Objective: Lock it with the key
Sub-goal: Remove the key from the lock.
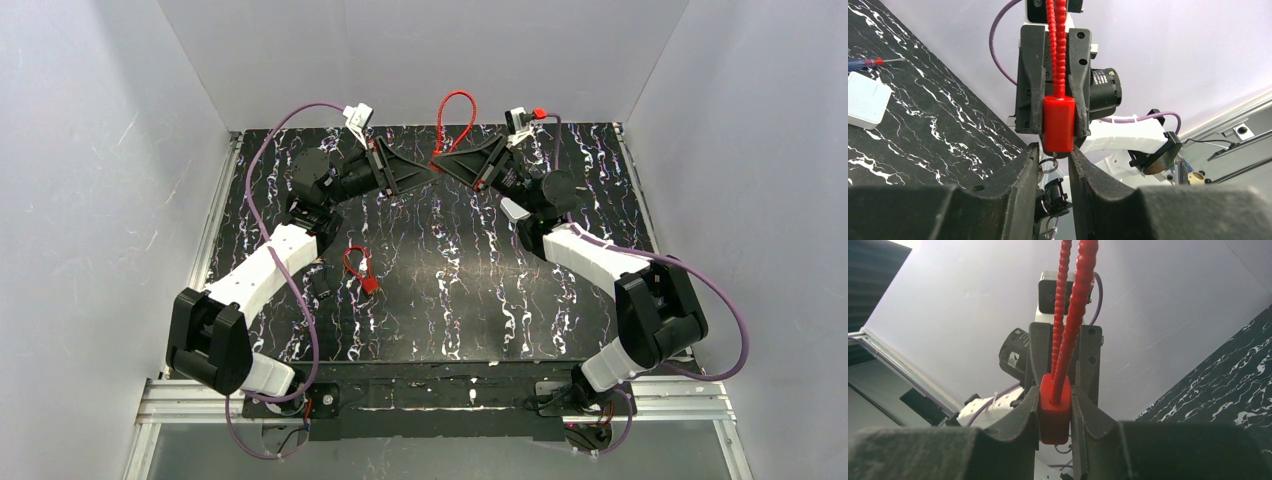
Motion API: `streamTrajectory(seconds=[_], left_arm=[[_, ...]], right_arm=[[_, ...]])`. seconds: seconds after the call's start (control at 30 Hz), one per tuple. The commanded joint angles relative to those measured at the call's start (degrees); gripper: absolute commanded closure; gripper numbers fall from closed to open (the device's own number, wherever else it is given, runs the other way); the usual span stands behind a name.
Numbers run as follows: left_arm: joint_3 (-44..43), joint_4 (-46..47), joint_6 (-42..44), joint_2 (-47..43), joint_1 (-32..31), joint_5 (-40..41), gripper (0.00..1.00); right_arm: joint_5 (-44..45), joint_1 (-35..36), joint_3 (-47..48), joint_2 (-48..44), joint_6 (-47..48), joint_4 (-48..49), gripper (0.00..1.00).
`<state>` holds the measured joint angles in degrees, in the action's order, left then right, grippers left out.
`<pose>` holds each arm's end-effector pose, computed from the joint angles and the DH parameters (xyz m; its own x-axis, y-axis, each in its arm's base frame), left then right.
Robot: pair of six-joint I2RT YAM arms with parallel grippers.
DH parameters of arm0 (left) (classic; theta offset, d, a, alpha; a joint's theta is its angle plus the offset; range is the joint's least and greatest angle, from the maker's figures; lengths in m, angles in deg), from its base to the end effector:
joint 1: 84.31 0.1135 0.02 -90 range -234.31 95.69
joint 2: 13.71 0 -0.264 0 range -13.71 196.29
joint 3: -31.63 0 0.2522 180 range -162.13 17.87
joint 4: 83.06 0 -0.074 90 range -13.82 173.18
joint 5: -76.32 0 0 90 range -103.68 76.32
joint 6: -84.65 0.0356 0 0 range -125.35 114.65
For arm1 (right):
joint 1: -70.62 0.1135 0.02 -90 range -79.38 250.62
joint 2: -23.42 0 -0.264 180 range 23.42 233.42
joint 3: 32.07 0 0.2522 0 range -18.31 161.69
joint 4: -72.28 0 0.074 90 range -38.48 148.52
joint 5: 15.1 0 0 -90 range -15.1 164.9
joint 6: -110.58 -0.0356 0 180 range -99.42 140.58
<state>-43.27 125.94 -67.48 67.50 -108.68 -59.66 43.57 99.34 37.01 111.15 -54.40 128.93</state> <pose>0.2822 -0.1559 0.3848 -0.6235 -0.3920 -0.6765 0.7272 0.0272 -0.6859 0.2812 0.1752 0.3609 -0.6036 0.6100 -0.5134 -0.7210 -0.1426 0.6781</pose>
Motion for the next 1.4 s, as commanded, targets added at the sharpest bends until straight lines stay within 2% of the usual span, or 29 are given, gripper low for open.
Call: streamTrajectory(seconds=[0.0,0.4,0.6,0.73,0.83,1.07,1.17,1.3,1.37], left_arm=[[-1.0,3.3,-0.6,-0.8,-0.4,-0.3,0.76],[0.5,3.2,-1.1,-0.3,-1.2,0.3,0.84],[0.4,2.9,-2.5,0.4,-1.1,1.1,0.94],[0.5,1.6,-4.0,0.4,-1.2,2.1,0.87],[1.0,1.4,-5.4,0.1,-1.2,2.0,1.00],[3.3,1.4,-8.7,-1.6,-2.2,0.4,1.00],[3.4,-1.0,-4.8,-3.0,-2.6,0.6,1.00],[1.8,-11.2,2.6,-4.2,-2.7,2.9,1.00],[1.3,-16.9,5.4,-4.2,-2.7,4.5,1.00]], right_arm=[[0.9,0.6,-0.2,0.0,1.3,3.6,0.99],[1.6,0.7,0.8,0.7,-0.3,4.5,0.99],[2.0,1.2,0.6,0.7,-1.1,5.4,0.99],[2.1,1.3,0.3,0.7,-1.2,5.6,0.99],[2.1,1.3,0.2,0.8,-1.7,6.3,0.99],[2.3,1.3,0.1,0.7,-3.9,8.4,0.99],[2.3,1.3,0.2,0.1,-2.2,5.0,0.99],[2.0,1.1,2.4,-0.4,1.9,-4.9,0.99],[2.5,0.7,5.7,-0.2,6.5,-16.3,0.99]])
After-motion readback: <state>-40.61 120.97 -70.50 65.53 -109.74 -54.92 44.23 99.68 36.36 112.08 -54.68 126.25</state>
